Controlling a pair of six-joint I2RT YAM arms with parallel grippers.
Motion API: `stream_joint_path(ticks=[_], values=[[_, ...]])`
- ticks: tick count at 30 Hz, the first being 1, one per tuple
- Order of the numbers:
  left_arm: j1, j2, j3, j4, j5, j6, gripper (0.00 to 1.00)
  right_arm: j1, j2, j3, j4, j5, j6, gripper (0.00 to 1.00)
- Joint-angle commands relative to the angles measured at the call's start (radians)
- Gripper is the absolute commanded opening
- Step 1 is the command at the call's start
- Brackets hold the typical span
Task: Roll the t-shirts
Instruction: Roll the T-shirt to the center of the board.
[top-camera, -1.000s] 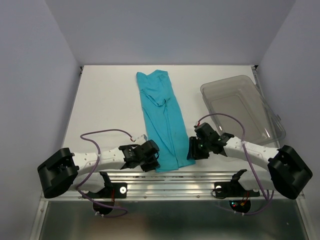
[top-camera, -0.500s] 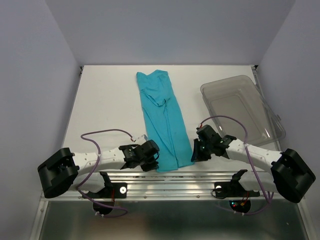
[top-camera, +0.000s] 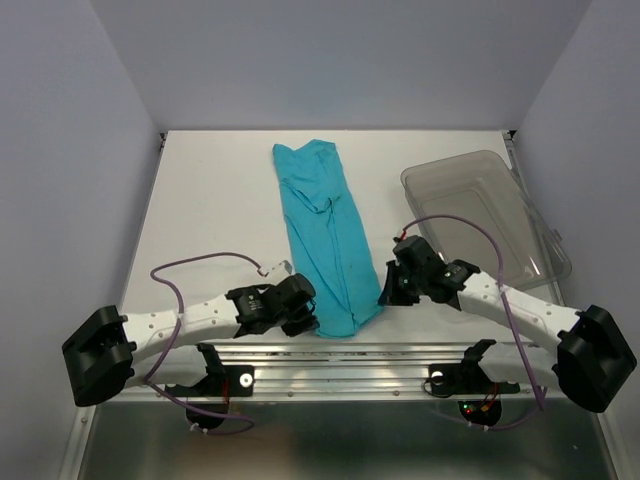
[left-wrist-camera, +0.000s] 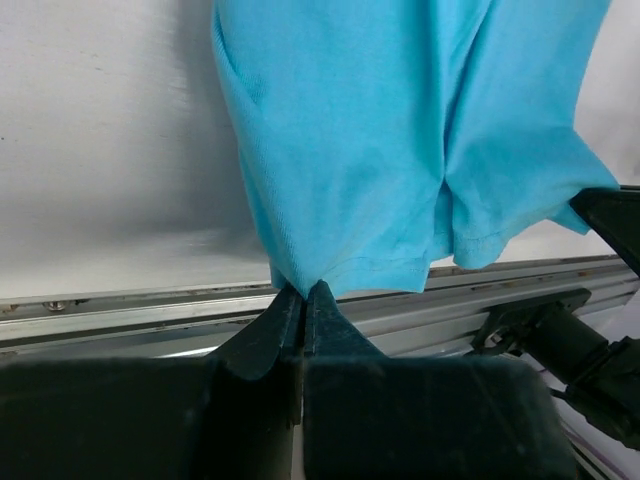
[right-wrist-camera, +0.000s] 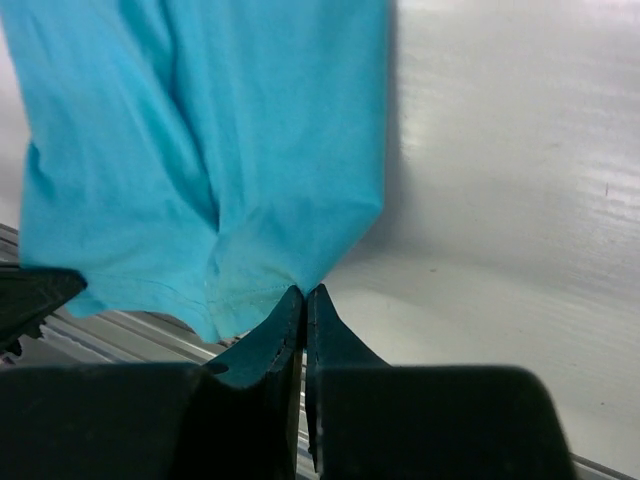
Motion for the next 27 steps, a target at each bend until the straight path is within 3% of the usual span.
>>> stream_joint_path(ticks=[1,27], values=[[0.021,-0.026,0.044,-0.051,-0.056,-0.004,0.0,-0.005,0.02,0.088,-0.01,0.077,-0.028,0.01],[0.205,0.088,0.105,0.022,-0.074,0.055,0.0,-0.005,0.268,0.282,0.067,0.235,-0.098,0.01]])
